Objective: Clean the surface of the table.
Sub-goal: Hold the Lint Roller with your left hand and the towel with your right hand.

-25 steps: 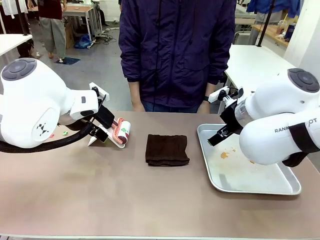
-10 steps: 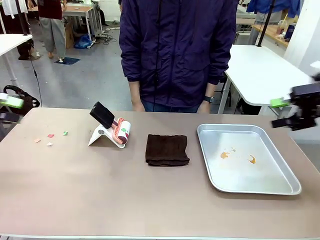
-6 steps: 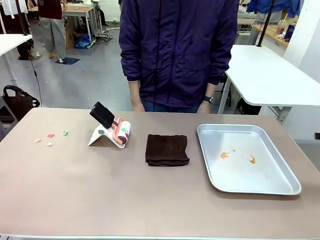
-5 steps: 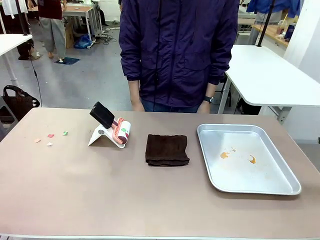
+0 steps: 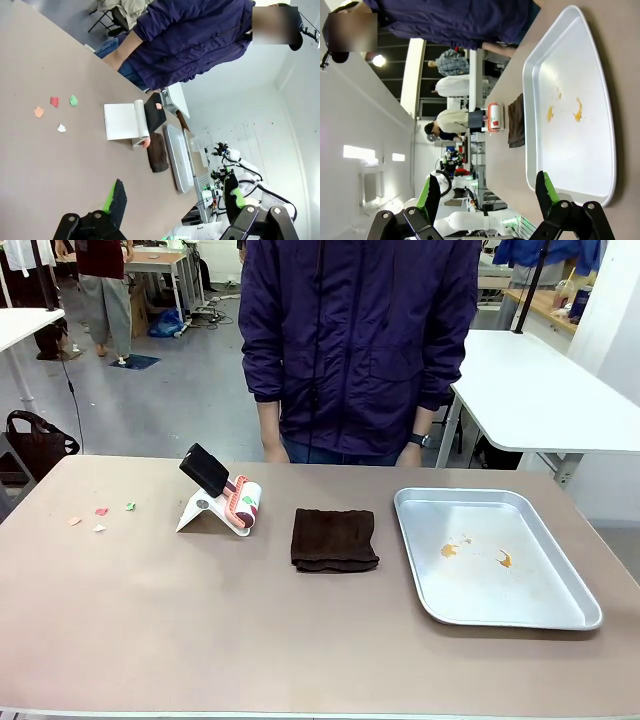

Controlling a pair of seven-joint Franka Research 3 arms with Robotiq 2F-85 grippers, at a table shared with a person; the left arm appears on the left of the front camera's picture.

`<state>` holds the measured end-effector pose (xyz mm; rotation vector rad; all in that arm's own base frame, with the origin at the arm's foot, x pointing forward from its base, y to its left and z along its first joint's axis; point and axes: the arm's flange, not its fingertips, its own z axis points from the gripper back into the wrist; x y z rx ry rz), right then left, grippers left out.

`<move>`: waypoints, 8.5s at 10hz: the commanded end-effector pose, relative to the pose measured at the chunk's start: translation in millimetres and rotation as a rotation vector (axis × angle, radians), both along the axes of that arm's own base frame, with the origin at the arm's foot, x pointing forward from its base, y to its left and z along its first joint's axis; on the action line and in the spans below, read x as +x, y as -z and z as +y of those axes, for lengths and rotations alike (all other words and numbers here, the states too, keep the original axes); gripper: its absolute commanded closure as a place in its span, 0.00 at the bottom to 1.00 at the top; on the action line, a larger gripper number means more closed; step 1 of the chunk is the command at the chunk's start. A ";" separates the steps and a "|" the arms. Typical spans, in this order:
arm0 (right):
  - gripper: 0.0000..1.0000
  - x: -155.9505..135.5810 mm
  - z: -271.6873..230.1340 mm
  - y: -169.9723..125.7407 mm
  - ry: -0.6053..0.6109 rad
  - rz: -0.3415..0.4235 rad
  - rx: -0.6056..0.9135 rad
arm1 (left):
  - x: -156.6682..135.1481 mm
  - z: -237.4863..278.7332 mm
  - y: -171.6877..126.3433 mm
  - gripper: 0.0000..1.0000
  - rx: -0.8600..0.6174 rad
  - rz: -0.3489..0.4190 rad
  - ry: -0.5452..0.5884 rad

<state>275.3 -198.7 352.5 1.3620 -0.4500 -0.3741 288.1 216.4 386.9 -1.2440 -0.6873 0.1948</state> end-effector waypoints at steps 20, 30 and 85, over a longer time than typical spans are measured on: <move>0.00 117.7 421.3 -79.1 -0.356 0.021 -0.873 | 152.2 -287.3 -87.5 0.00 0.749 0.118 0.463; 0.00 163.4 477.4 -37.6 -0.488 0.129 -0.936 | 212.1 -298.1 -57.0 0.00 0.732 0.289 0.397; 1.00 21.1 100.5 -25.4 -0.318 -0.207 0.041 | 46.2 46.6 12.2 1.00 -0.069 0.154 0.475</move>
